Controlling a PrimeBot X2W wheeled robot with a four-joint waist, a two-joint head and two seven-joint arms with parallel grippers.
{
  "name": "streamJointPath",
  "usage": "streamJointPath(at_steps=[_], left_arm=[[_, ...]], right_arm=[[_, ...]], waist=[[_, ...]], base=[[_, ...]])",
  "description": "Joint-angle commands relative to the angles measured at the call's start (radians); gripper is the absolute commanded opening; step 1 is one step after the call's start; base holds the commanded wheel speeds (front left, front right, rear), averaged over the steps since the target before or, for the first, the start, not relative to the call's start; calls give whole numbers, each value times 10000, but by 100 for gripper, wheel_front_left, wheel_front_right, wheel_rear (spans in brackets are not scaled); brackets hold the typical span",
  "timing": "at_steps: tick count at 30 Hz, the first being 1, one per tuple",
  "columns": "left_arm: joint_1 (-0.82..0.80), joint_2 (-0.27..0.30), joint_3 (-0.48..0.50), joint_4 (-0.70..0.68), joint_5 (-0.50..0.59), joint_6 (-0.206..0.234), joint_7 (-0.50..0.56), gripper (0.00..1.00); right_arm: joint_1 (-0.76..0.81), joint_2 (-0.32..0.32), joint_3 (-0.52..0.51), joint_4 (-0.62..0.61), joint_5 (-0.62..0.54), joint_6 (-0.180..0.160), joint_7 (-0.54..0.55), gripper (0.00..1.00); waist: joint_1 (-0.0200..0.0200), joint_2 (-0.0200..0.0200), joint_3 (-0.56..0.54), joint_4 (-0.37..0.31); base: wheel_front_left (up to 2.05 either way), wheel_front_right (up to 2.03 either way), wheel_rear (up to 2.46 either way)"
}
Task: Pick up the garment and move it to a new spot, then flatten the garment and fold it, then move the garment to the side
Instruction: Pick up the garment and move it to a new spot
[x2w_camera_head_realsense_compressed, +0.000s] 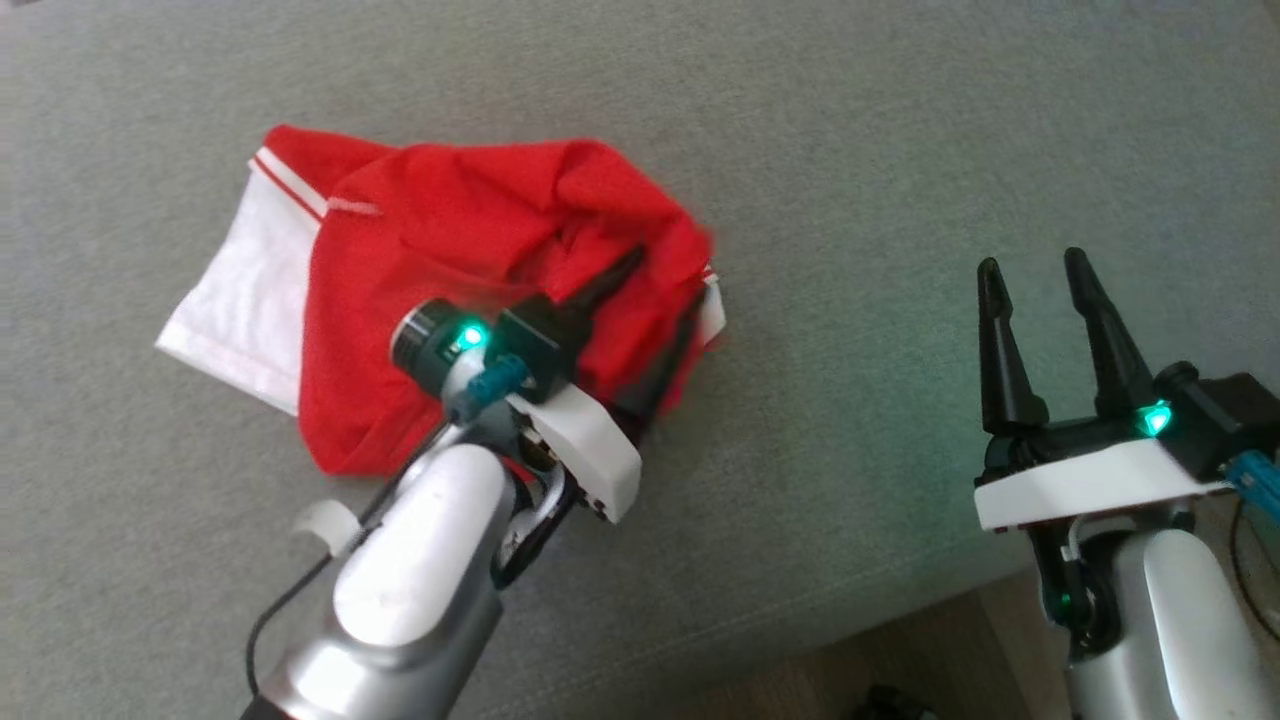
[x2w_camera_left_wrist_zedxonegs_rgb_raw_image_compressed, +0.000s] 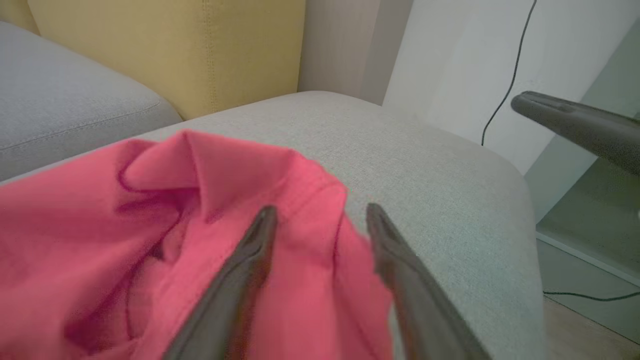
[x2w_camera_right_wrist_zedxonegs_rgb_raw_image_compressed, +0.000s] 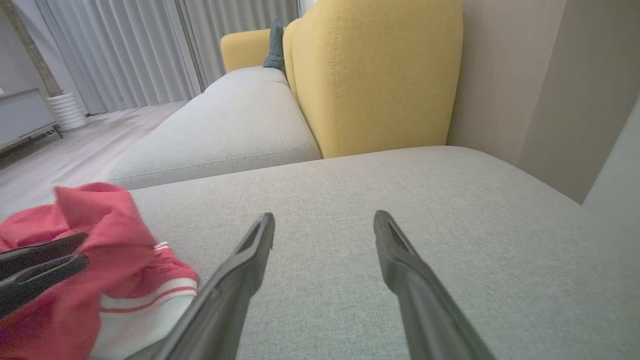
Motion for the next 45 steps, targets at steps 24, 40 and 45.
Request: streamJointPath(at_steps=[24, 40, 45], left_arm=[[2175, 1457, 3289, -1211, -1094, 2144, -1517, 100], [3823, 1803, 4156, -1991, -1081, 2024, -1534, 100], [4045, 1777, 4132, -2028, -995, 1974, -1534, 100]], right_arm=[[187, -21, 119, -224, -516, -9, 632, 100], [841, -94, 129, -223, -475, -9, 986, 100], [1068, -80, 45, -268, -421, -9, 1038, 100]], waist=[[0, 0, -1760, 2585], [0, 0, -2606, 2848], [0, 0, -2755, 2809]], base=[[0, 0, 0], [0, 0, 0], [0, 0, 0]])
